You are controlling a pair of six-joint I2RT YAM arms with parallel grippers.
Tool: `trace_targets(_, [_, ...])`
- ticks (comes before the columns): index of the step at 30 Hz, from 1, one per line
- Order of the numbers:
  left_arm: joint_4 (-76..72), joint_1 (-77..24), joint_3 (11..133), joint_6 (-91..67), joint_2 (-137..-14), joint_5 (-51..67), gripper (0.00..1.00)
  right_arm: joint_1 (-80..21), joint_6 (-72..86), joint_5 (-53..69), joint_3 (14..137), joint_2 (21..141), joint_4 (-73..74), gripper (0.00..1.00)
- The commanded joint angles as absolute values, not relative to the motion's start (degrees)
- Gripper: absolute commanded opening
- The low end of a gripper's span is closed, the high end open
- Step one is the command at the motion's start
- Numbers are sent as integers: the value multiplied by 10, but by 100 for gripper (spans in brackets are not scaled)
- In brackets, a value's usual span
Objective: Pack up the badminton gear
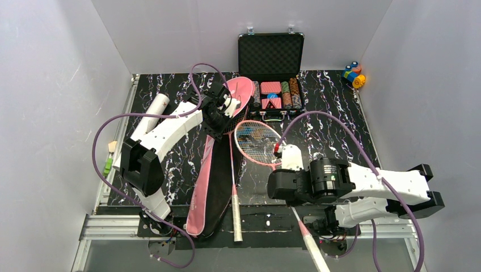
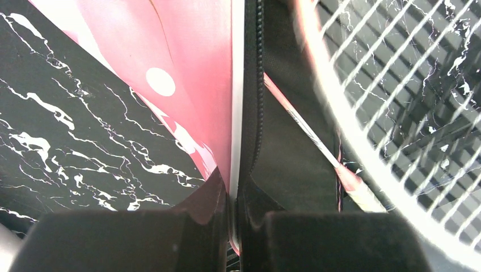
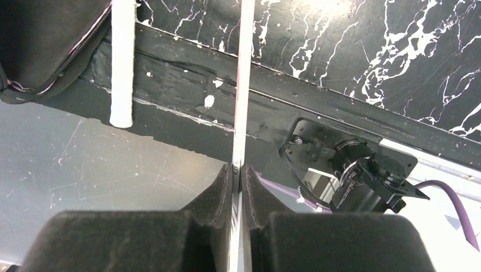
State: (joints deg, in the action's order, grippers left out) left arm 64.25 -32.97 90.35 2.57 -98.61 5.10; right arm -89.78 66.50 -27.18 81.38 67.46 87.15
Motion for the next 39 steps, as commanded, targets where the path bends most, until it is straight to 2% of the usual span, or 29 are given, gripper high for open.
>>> trace_targets(1, [627,-326,922,30,-972,47,0,-944,697,-324,841,708,914,1])
trace_targets(9, [641,-326,927,31,-979,37,0,-975,636,-362,846,827,915,1])
trace_targets(19, [646,-326,929,31,-979,30,0,-975,602,-390,792,855,913,1])
trace_targets(28, [653,-326,940,30,-991,60,0,-953,556,-481,902,1002,885,1])
trace_targets(39, [660,-326,944,35,-979,100,0,-839,492,-459,871,956,721,1])
